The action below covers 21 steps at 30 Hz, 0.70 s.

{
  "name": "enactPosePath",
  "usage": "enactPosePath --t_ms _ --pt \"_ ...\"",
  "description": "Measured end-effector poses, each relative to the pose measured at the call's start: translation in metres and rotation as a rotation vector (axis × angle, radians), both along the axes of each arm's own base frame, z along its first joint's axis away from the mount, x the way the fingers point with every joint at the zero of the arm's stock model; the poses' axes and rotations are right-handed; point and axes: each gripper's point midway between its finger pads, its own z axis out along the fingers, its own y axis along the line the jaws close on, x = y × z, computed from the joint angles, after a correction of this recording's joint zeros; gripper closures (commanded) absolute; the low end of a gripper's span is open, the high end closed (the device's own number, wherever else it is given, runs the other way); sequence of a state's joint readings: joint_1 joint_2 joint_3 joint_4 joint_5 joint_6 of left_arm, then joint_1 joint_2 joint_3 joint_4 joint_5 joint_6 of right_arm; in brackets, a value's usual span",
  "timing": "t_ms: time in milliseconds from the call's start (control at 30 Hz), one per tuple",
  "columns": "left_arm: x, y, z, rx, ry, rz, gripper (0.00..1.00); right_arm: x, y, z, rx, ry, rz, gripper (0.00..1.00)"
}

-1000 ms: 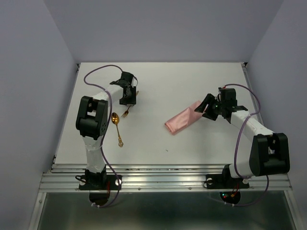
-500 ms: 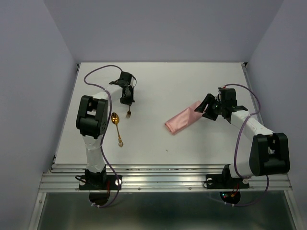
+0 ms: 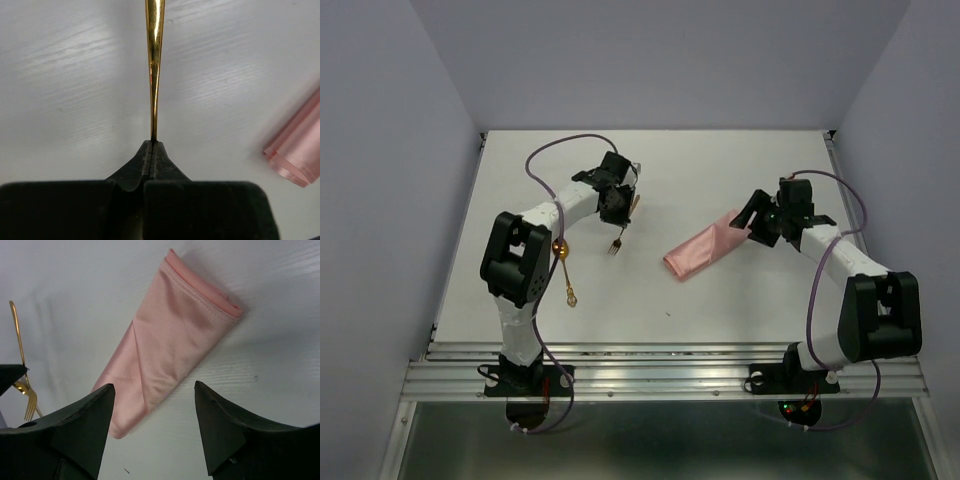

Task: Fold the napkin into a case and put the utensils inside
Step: Pick up the fork from the center of the board.

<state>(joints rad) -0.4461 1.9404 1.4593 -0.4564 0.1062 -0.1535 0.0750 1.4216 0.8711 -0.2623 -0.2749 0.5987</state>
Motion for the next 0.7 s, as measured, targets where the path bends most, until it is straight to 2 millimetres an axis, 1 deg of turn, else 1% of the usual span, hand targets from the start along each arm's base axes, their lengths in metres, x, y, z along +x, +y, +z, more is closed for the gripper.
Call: enactPosePath --t_ms 33,67,133,233,267,300,400,433,467,500,533,600,700 --pt "-0.006 -0.010 0.008 -0.009 -0.010 -0.031 1.00 0.003 -0.003 0.000 -0.011 -0.003 -0.013 0.29" --pt "-0.010 -0.016 0.011 -0.014 -0.013 -0.049 1.00 0.007 -0.006 0.001 -0.019 -0.004 -0.023 0.29" --pt "-0.022 -0.031 0.019 -0.022 -0.021 -0.098 1.00 0.021 -0.014 0.001 -0.035 -0.004 -0.057 0.30" --pt "-0.034 -0.046 0.023 -0.023 -0.018 -0.151 1.00 0.042 -0.030 -0.004 -0.051 0.010 -0.109 0.32" --pt "-0.039 -0.050 0.023 -0.021 -0.014 -0.169 1.00 0.046 -0.034 -0.008 -0.057 0.018 -0.122 0.35" --pt "-0.042 -0.053 0.022 -0.021 -0.011 -0.182 1.00 0.052 -0.039 -0.012 -0.065 0.027 -0.136 0.35" --pt "-0.054 -0.062 0.022 -0.021 0.008 -0.229 1.00 0.068 -0.051 -0.028 -0.096 0.059 -0.175 0.46" --pt "-0.057 -0.065 0.022 -0.021 0.012 -0.240 1.00 0.072 -0.054 -0.031 -0.102 0.066 -0.182 0.52" --pt "-0.062 -0.068 0.022 -0.020 0.018 -0.255 1.00 0.076 -0.056 -0.038 -0.108 0.079 -0.189 0.55" --pt "-0.064 -0.070 0.022 -0.020 0.021 -0.267 1.00 0.080 -0.057 -0.042 -0.110 0.088 -0.193 0.58" --pt "-0.067 -0.072 0.023 -0.021 0.022 -0.278 1.00 0.082 -0.057 -0.046 -0.112 0.095 -0.193 0.64" --pt "-0.074 -0.081 0.026 -0.028 0.024 -0.312 1.00 0.087 -0.057 -0.057 -0.110 0.120 -0.197 0.72" --pt "-0.087 -0.096 0.031 -0.034 0.022 -0.378 1.00 0.089 -0.057 -0.071 -0.108 0.152 -0.197 0.76"
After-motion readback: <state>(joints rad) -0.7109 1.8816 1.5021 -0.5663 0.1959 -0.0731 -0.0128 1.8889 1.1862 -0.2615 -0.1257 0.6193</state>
